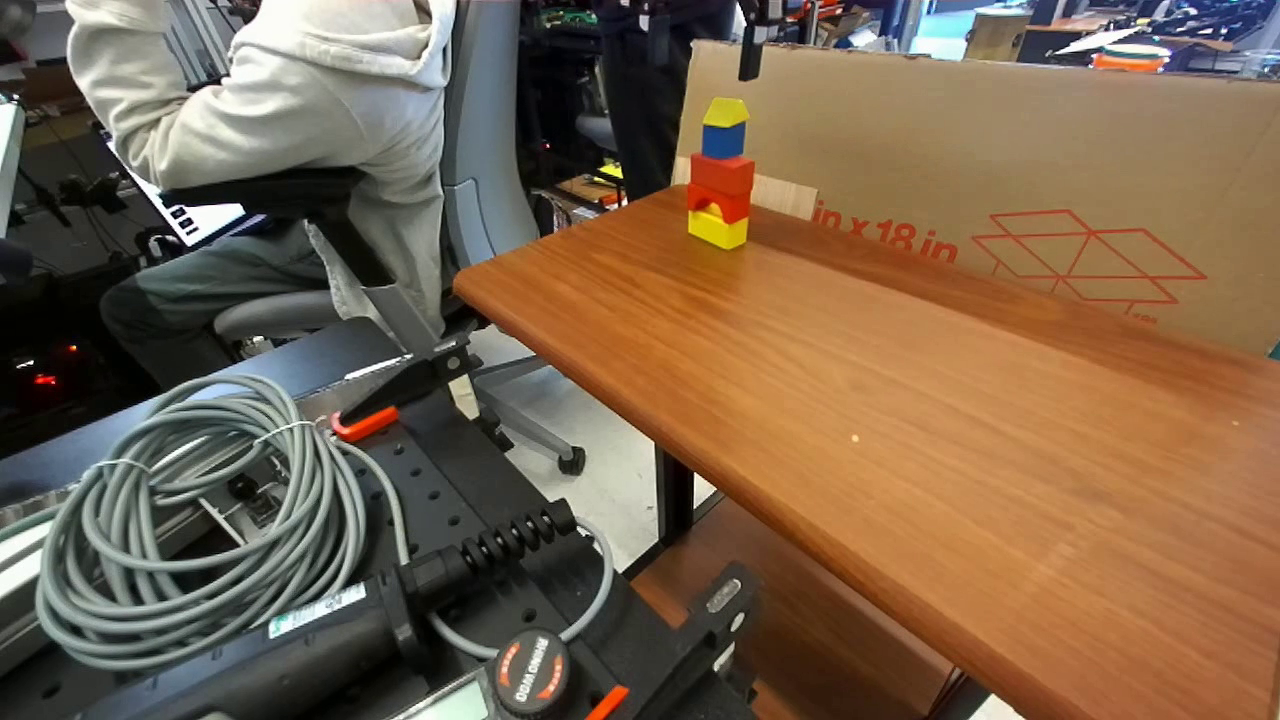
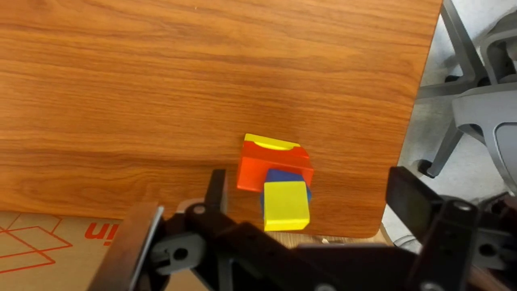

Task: Remove the yellow block from the top of the stack.

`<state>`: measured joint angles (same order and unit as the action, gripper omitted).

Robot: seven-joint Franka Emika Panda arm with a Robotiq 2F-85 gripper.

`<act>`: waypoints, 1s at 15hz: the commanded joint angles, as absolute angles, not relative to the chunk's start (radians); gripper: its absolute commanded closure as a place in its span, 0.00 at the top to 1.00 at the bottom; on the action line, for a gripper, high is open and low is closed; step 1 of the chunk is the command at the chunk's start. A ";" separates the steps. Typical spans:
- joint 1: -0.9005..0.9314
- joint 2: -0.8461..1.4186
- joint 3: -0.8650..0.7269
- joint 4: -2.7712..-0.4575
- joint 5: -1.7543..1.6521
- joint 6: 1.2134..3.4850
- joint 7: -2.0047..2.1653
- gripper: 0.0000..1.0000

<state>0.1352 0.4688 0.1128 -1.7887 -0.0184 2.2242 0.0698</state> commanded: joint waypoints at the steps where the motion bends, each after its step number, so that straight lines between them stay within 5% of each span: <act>1: 0.159 0.525 0.095 -1.717 -0.053 2.191 0.069 1.00; 15: 0.188 0.631 0.080 -1.600 -0.093 2.181 0.075 1.00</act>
